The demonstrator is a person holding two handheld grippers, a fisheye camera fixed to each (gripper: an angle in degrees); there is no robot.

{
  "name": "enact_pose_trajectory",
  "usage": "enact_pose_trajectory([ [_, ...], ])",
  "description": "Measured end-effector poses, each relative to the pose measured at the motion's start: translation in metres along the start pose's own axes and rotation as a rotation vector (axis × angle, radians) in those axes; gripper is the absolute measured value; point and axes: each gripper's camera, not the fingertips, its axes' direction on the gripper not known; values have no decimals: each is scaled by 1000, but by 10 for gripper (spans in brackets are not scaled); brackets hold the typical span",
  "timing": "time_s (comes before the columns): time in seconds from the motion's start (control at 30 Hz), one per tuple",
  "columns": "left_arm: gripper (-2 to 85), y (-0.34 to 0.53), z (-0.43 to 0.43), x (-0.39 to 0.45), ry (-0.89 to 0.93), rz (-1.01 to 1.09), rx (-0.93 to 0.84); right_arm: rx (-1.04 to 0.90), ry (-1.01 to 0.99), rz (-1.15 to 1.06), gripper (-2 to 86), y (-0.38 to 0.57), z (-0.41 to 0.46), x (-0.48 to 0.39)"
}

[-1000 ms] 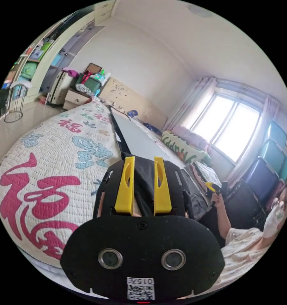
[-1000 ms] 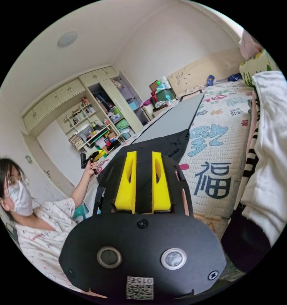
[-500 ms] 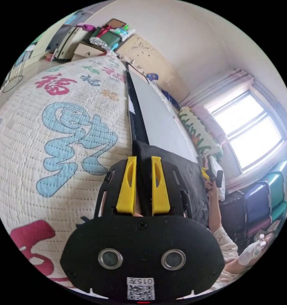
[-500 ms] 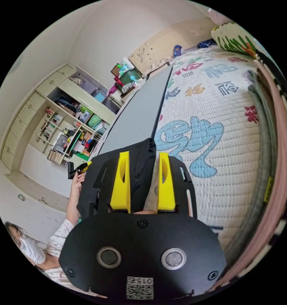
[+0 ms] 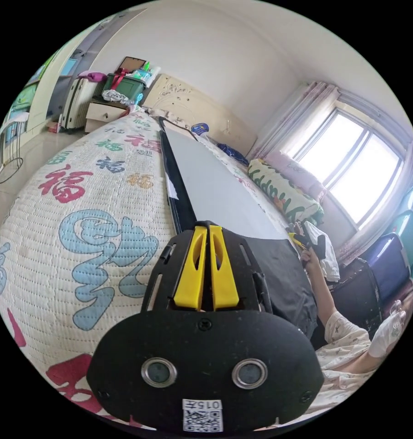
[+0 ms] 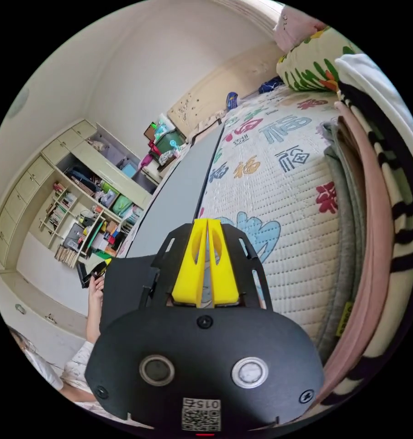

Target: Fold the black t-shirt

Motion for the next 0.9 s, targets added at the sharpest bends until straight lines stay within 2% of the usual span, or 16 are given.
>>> enact_pose_trajectory([
  [0.2,-8,-3,12,8,49,-42,-61,-182,-71,-166,127,18,41,-17],
  [0.27,-8,-7,13,9,67,-71,-84,-235,-60,-197,120,22,60,-23],
  [0.4,-8,-10,-3,31,63,-51,-54,-277,5,-229,25,36,96,-24],
  [0.6,-6,-23,-29,56,52,-15,-13,-135,32,-268,5,55,108,-16],
  [0.9,-2,-84,-27,55,65,-53,2,-159,248,-252,10,59,214,37],
])
